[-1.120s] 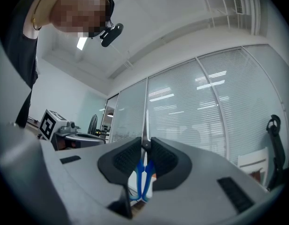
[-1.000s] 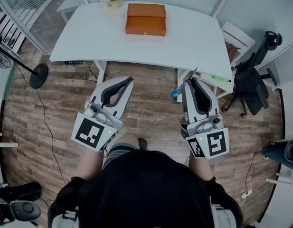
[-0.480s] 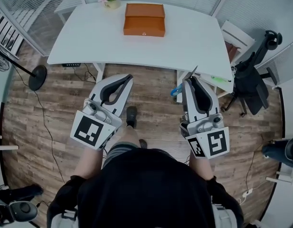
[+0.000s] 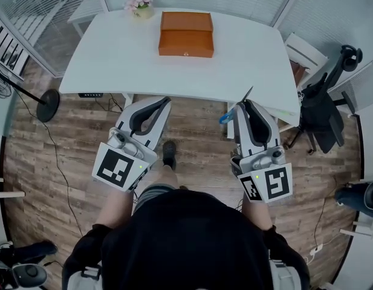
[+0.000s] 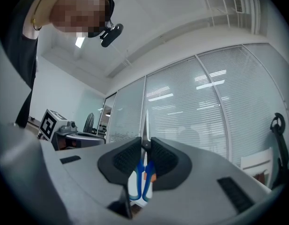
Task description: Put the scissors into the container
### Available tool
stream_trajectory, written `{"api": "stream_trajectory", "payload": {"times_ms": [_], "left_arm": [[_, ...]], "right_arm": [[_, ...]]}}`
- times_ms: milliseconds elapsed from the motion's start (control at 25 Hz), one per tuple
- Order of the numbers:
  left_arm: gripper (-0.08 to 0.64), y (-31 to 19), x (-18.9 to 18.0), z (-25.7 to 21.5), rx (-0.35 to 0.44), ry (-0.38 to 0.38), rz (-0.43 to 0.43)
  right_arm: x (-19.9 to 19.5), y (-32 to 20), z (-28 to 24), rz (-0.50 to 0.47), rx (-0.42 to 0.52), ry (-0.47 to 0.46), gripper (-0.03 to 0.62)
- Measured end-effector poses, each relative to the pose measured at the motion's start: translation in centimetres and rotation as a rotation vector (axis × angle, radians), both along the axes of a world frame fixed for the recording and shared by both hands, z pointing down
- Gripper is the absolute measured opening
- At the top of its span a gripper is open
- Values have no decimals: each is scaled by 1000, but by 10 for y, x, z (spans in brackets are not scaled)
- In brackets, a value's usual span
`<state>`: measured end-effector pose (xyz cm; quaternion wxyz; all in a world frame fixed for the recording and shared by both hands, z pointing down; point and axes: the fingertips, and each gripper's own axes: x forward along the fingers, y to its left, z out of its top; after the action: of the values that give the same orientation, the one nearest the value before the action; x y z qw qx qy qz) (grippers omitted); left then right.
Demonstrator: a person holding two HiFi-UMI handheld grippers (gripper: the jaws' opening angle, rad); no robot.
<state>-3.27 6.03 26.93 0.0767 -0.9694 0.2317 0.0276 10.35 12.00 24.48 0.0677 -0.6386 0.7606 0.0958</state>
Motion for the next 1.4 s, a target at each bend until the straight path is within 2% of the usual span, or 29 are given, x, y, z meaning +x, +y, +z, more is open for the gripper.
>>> {"api": "stream_trajectory", "payload": {"times_ms": [840,1040,1320,1400], "left_arm": [[12,-139,26,-6,-7,-1,55],[12,-170,30,-13,-6,18,70],[12,-216,33,-6,-16,-13,91],[12,-226,37,-11,-12,5,99]], "right_arm": [[25,-129,-5,58,-14,3,67],[27,-160,-9,70,-11,6,67],[29,-205,-8,85,-22,6,67],[32,-215,-8,92,-23,8,67]]}}
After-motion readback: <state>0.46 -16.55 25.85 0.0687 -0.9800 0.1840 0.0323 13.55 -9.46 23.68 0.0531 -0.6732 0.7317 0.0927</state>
